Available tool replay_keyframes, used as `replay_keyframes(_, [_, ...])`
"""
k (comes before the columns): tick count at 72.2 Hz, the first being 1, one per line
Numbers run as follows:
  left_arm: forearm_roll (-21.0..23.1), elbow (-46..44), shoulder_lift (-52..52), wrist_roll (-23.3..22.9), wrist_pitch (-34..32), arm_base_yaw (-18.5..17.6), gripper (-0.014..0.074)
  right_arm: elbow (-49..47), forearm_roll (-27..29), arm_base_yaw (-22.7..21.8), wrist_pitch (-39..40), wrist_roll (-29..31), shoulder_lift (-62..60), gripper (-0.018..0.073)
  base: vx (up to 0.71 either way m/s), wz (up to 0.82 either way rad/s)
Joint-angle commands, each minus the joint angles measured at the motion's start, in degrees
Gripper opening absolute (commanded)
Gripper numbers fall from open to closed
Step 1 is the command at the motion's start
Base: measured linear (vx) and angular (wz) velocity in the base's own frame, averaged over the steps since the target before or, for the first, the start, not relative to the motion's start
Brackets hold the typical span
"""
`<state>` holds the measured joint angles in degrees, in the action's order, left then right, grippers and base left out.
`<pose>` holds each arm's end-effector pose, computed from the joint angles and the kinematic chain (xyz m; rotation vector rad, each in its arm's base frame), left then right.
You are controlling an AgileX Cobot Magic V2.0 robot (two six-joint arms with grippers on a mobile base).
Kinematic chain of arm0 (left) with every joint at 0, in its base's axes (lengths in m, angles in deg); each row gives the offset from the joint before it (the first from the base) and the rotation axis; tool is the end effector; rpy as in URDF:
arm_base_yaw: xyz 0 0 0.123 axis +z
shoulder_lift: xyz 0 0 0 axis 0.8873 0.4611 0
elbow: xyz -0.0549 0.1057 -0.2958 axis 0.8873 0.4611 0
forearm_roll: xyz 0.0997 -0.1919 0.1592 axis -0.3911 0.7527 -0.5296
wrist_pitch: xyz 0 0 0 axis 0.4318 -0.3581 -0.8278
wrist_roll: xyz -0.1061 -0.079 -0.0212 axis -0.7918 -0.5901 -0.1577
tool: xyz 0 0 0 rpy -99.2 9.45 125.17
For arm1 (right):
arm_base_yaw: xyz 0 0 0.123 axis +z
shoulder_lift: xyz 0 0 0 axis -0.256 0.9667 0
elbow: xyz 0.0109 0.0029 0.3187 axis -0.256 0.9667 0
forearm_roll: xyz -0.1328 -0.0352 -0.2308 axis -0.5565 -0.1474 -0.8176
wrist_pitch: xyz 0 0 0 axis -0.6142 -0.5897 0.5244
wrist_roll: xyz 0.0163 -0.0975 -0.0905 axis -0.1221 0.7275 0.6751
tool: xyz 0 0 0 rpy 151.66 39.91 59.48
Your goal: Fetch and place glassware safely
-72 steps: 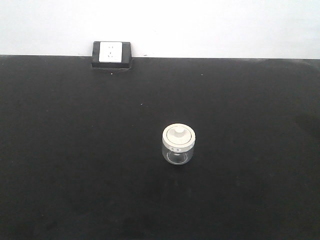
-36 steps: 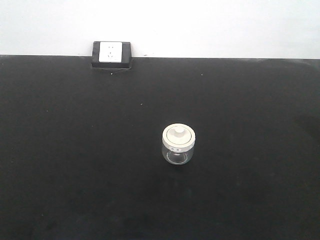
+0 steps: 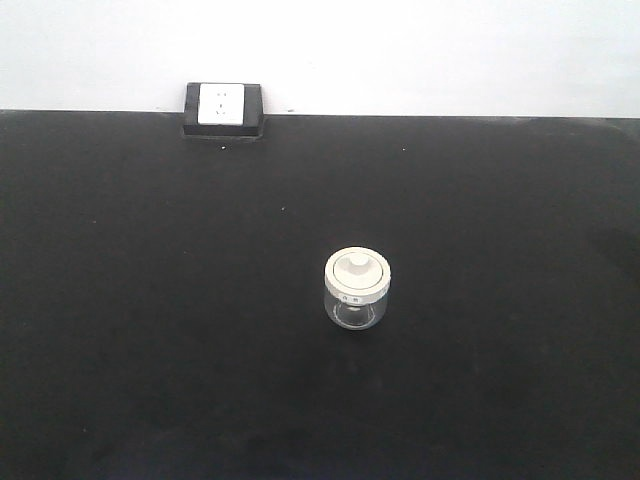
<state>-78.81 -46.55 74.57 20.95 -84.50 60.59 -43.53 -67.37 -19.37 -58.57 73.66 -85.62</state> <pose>0.0828 -0.0026 0.2012 0.0105 1.5468 -0.0416 0.0825 -0.0069 0.1958 0.0575 1.5845 -0.0711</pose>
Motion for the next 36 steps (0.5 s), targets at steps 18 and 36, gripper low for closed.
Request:
replay_keyframes(18, [0.51, 1.76, -0.96, -0.11, -4.39, -0.02, -0.0007, 1.12, -0.26, -0.30, 4.51, 0.08, -0.70, -0.0008, 0.00, 0.00])
replay_keyframes(36, [0.51, 1.76, -0.96, -0.11, -4.39, -0.02, -0.0007, 1.12, -0.26, -0.36, 4.47, 0.07, -0.70, -0.0008, 0.00, 0.00])
